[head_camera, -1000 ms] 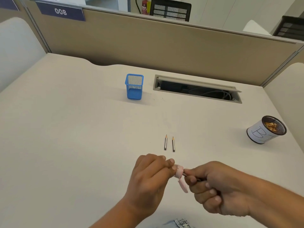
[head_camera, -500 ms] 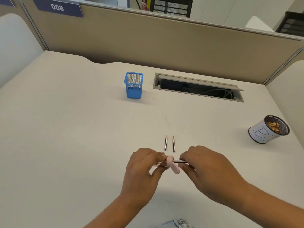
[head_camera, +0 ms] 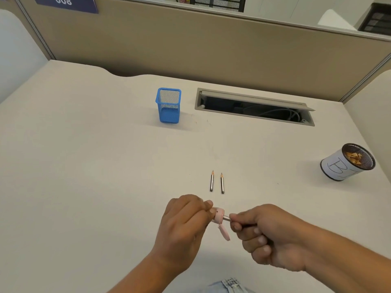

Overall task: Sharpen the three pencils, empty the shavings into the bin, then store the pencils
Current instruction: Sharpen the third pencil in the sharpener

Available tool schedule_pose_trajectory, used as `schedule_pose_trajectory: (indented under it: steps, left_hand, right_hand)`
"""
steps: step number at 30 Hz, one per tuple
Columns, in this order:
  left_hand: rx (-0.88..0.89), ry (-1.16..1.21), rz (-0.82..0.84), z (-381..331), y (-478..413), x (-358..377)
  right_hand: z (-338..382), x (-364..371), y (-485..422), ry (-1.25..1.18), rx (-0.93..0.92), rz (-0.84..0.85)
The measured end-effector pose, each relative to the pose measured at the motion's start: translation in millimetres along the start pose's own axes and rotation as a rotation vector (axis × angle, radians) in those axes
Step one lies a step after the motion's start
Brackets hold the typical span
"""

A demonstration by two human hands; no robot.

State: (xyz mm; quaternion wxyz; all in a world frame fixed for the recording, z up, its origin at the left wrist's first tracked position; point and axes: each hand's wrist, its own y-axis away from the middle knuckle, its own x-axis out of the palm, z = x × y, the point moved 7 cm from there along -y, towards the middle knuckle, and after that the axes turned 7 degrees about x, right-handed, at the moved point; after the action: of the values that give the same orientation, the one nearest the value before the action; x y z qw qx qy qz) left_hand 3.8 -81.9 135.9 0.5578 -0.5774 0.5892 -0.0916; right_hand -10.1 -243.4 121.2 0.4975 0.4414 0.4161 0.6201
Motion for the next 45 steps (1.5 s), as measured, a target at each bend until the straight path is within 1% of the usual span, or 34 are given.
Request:
schedule_pose_trajectory:
  steps: [2,3,6,7,8,14,17,20,25,29,32,35,40,45]
  left_hand:
    - [0.004,-0.008,0.034,1,2,2]
    - [-0.003,-0.008,0.048,2,3,3]
    - [-0.079,0.011,0.065,11,6,5]
    - [-0.115,0.014,0.057,15,6,4]
    - [-0.153,0.015,0.046,20,6,2]
    - [-0.431,0.049,0.019,44,6,-4]
    - [-0.564,0.166,0.004,48,8,-1]
    - [-0.605,0.273,-0.02,45,6,1]
    - [-0.701,0.343,-0.031,46,15,8]
    - [-0.803,0.267,0.026,49,24,16]
    - [-0.768,0.258,0.06,47,21,20]
    - [-0.788,0.255,0.091,50,23,25]
    - [-0.847,0.384,0.09,56,33,38]
    - [-0.902,0.52,0.132,63,47,62]
  right_hand:
    - [0,2,-2,0.021,0.006,0.036]
    - [4,2,-3,0.105,-0.051,0.006]
    - [23,-1,1,0.542,-0.35,-0.196]
    - [29,-1,3,0.642,-0.422,-0.253]
    - [33,-2,5,0.676,-0.468,-0.278]
    - [41,-16,-1,0.535,-0.544,-0.294]
    - [42,-25,-12,0.442,-0.564,-0.338]
    - [44,-36,-28,0.337,-0.59,-0.399]
    - [56,-62,-54,0.305,-0.613,-0.593]
    - [66,-81,-74,0.379,-0.597,-0.728]
    - [70,-89,-89,0.401,-0.549,-0.751]
    - [75,-92,-97,0.485,-0.548,-0.81]
    - [79,-88,-102,0.572,-0.575,-0.847]
    - [84,-85,-107,0.625,-0.591,-0.862]
